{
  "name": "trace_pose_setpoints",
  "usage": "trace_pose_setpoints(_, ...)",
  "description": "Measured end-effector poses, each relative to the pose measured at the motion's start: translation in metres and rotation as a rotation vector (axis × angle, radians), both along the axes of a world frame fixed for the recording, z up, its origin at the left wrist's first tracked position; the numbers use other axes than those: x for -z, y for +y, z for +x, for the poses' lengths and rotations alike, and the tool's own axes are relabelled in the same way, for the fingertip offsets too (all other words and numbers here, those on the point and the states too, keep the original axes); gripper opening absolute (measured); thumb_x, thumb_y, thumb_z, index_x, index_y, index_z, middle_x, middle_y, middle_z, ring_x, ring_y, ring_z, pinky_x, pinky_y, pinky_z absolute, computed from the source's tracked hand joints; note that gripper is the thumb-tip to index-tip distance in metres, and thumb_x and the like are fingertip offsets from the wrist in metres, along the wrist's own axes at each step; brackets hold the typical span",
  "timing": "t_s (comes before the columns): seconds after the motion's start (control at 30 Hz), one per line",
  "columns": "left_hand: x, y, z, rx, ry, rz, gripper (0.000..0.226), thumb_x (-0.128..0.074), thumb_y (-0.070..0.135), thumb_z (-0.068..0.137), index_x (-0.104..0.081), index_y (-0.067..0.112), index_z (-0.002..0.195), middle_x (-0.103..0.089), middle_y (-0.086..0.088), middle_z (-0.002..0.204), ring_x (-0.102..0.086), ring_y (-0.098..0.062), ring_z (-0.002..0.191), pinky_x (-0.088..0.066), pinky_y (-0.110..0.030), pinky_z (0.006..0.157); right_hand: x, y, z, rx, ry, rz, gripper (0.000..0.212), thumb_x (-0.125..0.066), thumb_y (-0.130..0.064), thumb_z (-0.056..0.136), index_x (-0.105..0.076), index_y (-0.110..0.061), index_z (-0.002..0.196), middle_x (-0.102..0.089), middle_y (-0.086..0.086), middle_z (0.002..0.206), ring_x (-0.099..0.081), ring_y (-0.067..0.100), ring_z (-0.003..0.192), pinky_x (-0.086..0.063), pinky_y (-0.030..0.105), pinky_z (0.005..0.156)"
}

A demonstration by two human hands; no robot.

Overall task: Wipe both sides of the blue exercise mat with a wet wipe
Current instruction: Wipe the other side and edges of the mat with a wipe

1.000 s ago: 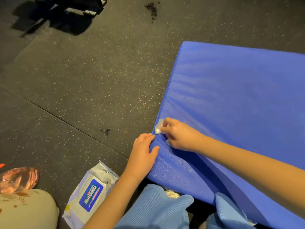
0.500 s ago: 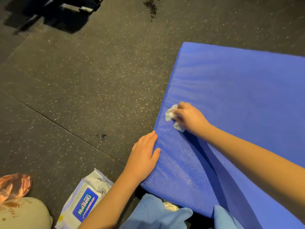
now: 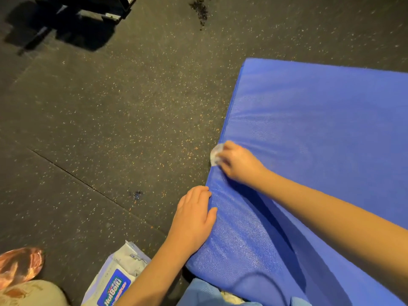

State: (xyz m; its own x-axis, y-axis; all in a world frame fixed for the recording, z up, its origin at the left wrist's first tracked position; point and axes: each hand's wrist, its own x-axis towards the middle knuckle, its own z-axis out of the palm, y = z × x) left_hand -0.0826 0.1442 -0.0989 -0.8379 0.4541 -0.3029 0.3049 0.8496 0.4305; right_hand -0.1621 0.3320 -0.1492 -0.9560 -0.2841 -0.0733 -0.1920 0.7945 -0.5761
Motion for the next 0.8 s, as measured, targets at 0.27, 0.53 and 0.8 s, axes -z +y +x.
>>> trace_pose_setpoints(0.27,0.004,0.009,-0.022,0.132,-0.044,-0.108,0.057,-0.028,0.040,0.099,-0.030,0.016,0.150,-0.022,0.005,0.158,-0.017,-0.013,0.146,-0.006,-0.026,0.116,-0.005,0.030,-0.035,0.113,-0.102,0.131,0.021,-0.063,0.005,0.073,-0.070,-0.010,0.087,-0.052,0.012,0.100,-0.057,0.033,0.075,-0.047,0.036,0.064)
trace_pose_setpoints(0.53,0.007,0.013,-0.029,0.132,0.060,-0.062,0.048,-0.037,0.037,0.087,-0.061,0.007,0.117,-0.058,-0.004,0.125,-0.040,-0.015,0.118,-0.043,-0.041,0.100,-0.014,0.020,-0.008,-0.272,-0.011,0.094,0.008,-0.054,-0.002,0.083,-0.061,-0.001,0.086,-0.048,0.013,0.095,-0.048,0.031,0.065,-0.037,0.035,0.051)
trace_pose_setpoints(0.8,0.002,0.023,-0.056,0.250,-0.073,-0.290,0.063,-0.031,0.043,0.103,-0.003,0.021,0.155,0.010,0.010,0.162,0.010,-0.011,0.148,0.007,-0.034,0.118,-0.005,0.024,-0.062,0.160,0.149,0.039,0.014,-0.067,0.013,0.057,-0.067,0.000,0.063,-0.054,0.020,0.072,-0.053,0.038,0.062,-0.038,0.035,0.048)
